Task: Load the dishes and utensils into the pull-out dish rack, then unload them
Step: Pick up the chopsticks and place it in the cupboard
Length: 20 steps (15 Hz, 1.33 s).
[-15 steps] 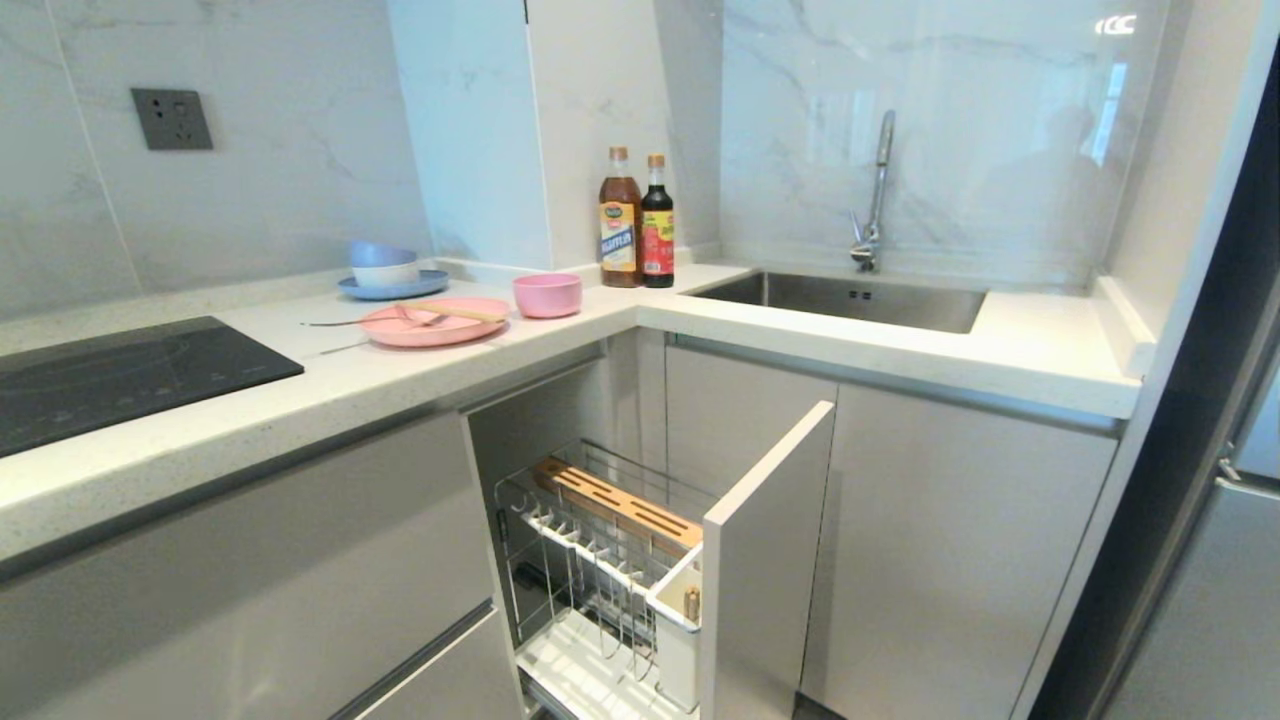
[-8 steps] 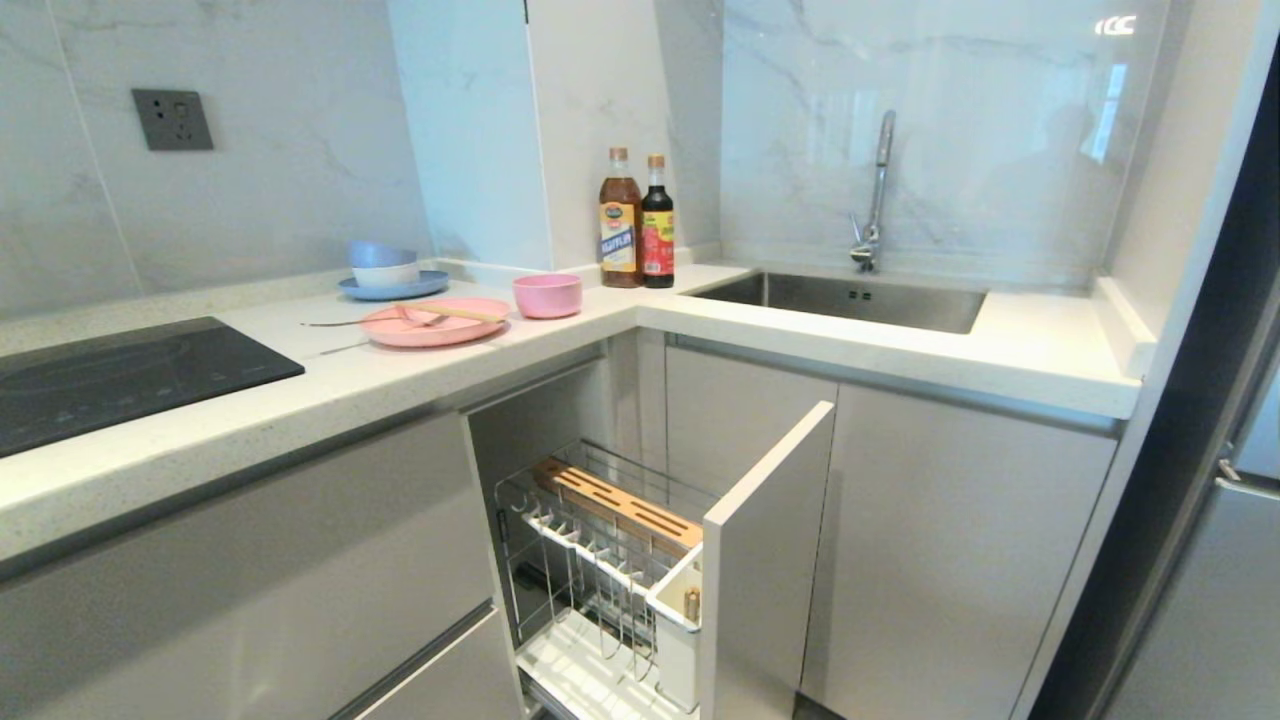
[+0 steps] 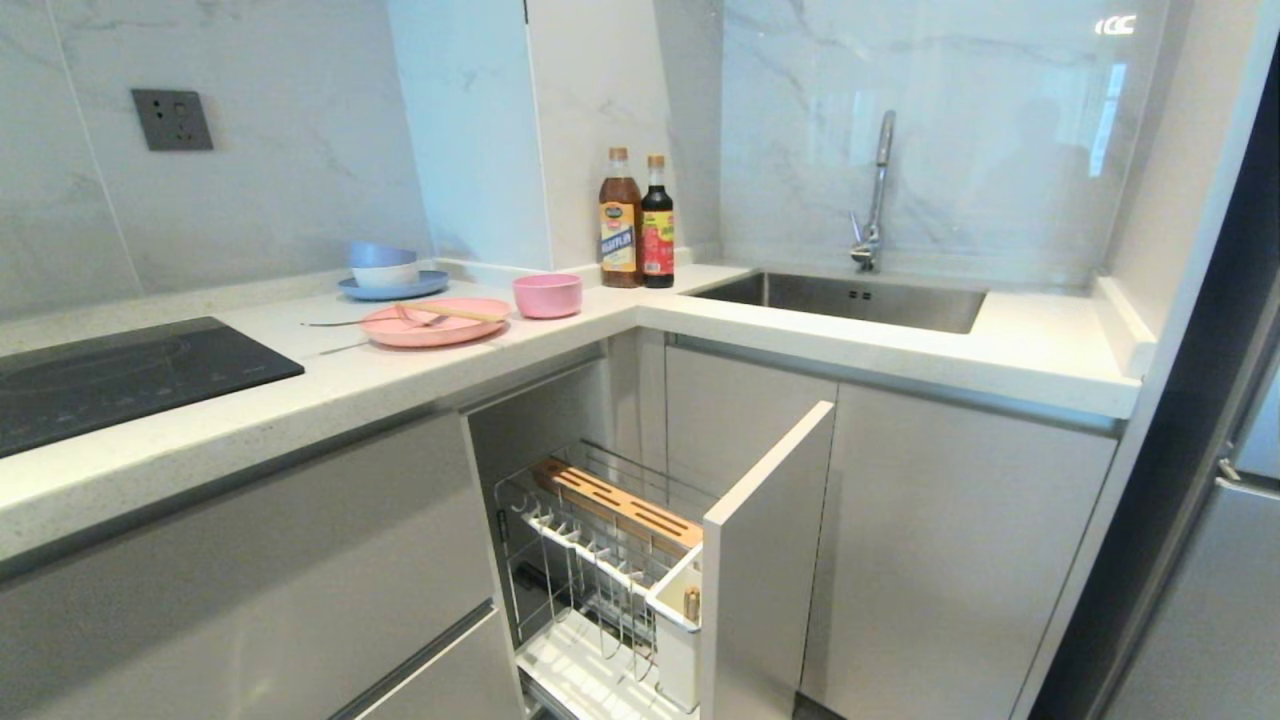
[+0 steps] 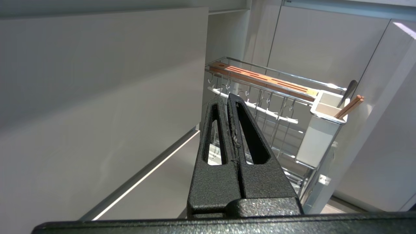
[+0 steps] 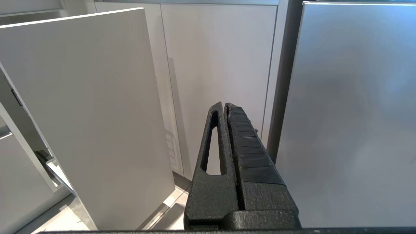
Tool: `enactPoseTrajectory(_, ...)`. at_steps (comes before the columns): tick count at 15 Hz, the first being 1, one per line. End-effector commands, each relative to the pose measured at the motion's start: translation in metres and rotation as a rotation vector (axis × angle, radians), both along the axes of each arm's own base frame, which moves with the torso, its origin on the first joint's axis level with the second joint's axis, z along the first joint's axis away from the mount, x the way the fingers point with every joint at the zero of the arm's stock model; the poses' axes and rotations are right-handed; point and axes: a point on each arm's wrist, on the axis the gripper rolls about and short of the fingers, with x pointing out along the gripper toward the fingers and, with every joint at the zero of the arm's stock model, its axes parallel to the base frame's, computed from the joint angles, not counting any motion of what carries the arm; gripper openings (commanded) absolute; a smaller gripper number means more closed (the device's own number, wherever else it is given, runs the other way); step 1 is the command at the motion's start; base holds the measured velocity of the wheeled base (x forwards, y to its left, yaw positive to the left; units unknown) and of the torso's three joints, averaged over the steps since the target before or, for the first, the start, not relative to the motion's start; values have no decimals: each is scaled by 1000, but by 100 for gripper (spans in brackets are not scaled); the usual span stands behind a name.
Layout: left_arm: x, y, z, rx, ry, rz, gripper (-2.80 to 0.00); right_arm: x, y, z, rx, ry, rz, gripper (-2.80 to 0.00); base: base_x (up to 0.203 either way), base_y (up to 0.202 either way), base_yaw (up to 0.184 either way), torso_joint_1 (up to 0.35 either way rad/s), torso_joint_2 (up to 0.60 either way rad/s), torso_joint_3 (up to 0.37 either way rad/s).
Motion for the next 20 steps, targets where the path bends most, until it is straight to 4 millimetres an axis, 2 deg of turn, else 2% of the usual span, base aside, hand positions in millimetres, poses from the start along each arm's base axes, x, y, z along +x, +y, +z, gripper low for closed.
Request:
enactPoseTrajectory(1, 0, 0, 0, -2, 3, 1, -280, 0, 0, 0, 0, 1, 1, -280, 0, 0, 0, 0, 0, 0)
enactPoseTrajectory(13, 0, 0, 0, 2, 1, 0, -280, 0, 0, 0, 0, 1, 1, -280, 0, 0, 0, 0, 0, 0)
enactPoseTrajectory(20, 0, 0, 0, 4, 1, -1, -280, 0, 0, 0, 0, 1, 1, -280, 0, 0, 0, 1, 3, -170)
